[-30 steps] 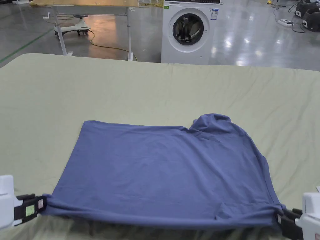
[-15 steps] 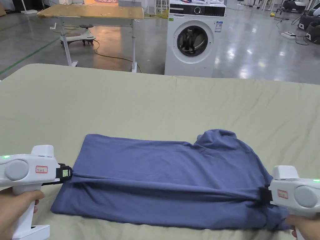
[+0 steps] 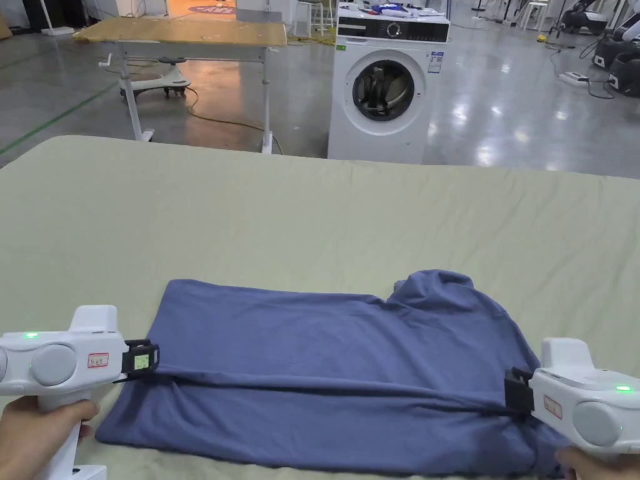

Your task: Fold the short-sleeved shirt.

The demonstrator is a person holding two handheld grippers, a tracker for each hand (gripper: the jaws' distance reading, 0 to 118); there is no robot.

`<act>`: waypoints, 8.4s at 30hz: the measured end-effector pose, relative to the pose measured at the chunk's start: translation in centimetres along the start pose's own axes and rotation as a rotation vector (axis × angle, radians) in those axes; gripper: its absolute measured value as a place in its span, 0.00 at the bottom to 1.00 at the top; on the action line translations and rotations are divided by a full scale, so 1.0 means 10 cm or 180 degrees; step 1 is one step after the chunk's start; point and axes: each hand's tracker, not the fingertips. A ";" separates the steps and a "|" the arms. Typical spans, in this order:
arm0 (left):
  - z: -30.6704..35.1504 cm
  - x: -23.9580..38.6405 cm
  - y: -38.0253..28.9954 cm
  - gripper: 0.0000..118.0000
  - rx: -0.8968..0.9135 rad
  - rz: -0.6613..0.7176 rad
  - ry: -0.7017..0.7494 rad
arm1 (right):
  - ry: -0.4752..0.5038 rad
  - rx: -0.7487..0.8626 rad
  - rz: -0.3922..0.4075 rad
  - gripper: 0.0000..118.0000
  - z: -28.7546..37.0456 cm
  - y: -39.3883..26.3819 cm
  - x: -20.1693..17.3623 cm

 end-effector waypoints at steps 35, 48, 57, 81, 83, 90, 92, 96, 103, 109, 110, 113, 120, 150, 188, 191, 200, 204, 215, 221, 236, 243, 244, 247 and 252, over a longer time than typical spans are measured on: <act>0.34 -0.16 -0.32 0.48 -0.0484 0.0046 0.0193 | -0.0089 0.1426 -0.0138 0.00 1.15 -0.37 -0.63; 0.10 0.15 -0.53 0.11 -0.0935 -0.0441 0.0126 | -0.0241 0.0969 -0.0240 0.00 0.97 -0.51 -0.27; 0.40 0.05 -0.57 0.01 -0.0620 -0.0333 0.0058 | 0.0036 -0.0309 -0.0366 0.40 0.24 -0.62 0.38; 0.90 -0.14 -0.44 0.01 -0.0199 -0.0174 -0.0076 | 0.0234 -0.0296 -0.0117 0.06 0.75 -0.28 0.42; 1.02 -0.18 -0.46 0.01 -0.0157 -0.0164 -0.0064 | 0.0247 -0.0279 -0.0103 0.06 0.87 -0.24 0.43; 1.31 -0.35 -0.91 0.01 -0.0284 -0.0108 -0.0047 | 0.0247 -0.0507 0.0071 0.06 1.17 -0.64 0.32; 1.35 -0.37 -1.13 0.01 -0.0397 -0.0112 0.0015 | 0.0215 -0.0722 0.0157 0.06 1.21 -0.88 0.25; 1.36 -0.43 -1.47 0.01 -0.0589 -0.0061 0.0050 | 0.0142 -0.0938 0.0188 0.06 1.21 -1.31 0.13; 1.15 -0.36 -1.68 0.01 -0.0700 -0.0100 0.0231 | 0.0012 -0.0963 0.0152 0.07 1.01 -1.65 -0.01; 1.23 -0.31 -1.54 0.18 -0.0653 -0.0135 0.0289 | -0.0286 -0.0920 0.0232 0.42 1.12 -1.47 0.01; 1.25 -0.27 -1.49 0.26 -0.0598 -0.0168 0.0358 | -0.0367 -0.0823 0.0253 0.54 1.20 -1.39 0.00; 1.33 -0.16 -1.32 0.43 -0.0240 -0.0284 0.0358 | -0.0351 -0.0426 0.0168 0.62 1.39 -1.13 -0.04; 1.37 0.20 -0.84 0.42 0.0801 -0.0386 0.0323 | -0.0235 0.0607 -0.0012 0.62 1.50 -0.58 -0.38; -0.47 -0.53 0.53 0.24 -0.0642 -0.0014 0.0003 | 0.0050 0.1316 0.0004 0.00 0.98 -0.11 -1.06; 0.11 -0.17 0.09 0.00 0.0040 -0.0435 0.0042 | 0.0274 -0.1175 -0.0135 0.55 -1.51 0.45 0.18; 0.10 -0.18 0.04 0.00 0.0029 -0.0415 0.0069 | 0.0199 -0.1106 -0.0047 0.26 -1.45 0.46 0.10; 0.21 -0.16 -0.01 0.00 0.0110 -0.0417 0.0108 | 0.0213 -0.0753 0.0081 0.01 -1.03 0.47 0.03; 0.40 -0.23 0.02 0.00 0.0238 -0.0384 0.0054 | 0.0270 -0.0398 0.0007 0.01 -0.49 0.55 0.12; 1.13 -0.57 -0.30 0.00 0.0527 -0.0305 -0.0325 | 0.0383 0.0035 -0.0051 0.01 0.98 0.11 0.34; 1.37 -0.74 -0.85 0.00 0.0373 -0.0237 -0.0394 | 0.0402 -0.0205 -0.0032 0.01 1.40 -0.55 0.37; 1.09 -0.80 -1.76 0.00 -0.0414 -0.0371 -0.0108 | 0.0294 -0.0905 -0.0006 0.01 1.18 -1.55 0.32; 1.11 -0.62 -1.72 0.06 -0.0470 -0.0431 0.0007 | 0.0188 -0.0917 0.0136 0.10 1.10 -1.58 0.21; 1.15 -0.61 -1.69 0.11 -0.0453 -0.0389 -0.0004 | 0.0135 -0.0904 0.0191 0.30 1.14 -1.55 0.20; 1.31 -0.45 -1.58 0.44 -0.0267 -0.0301 0.0008 | -0.0115 -0.0855 0.0275 0.63 1.34 -1.39 0.15; 1.49 -0.20 -1.32 0.49 0.0279 -0.0311 -0.0001 | -0.0174 -0.0174 0.0145 0.63 1.66 -1.03 0.07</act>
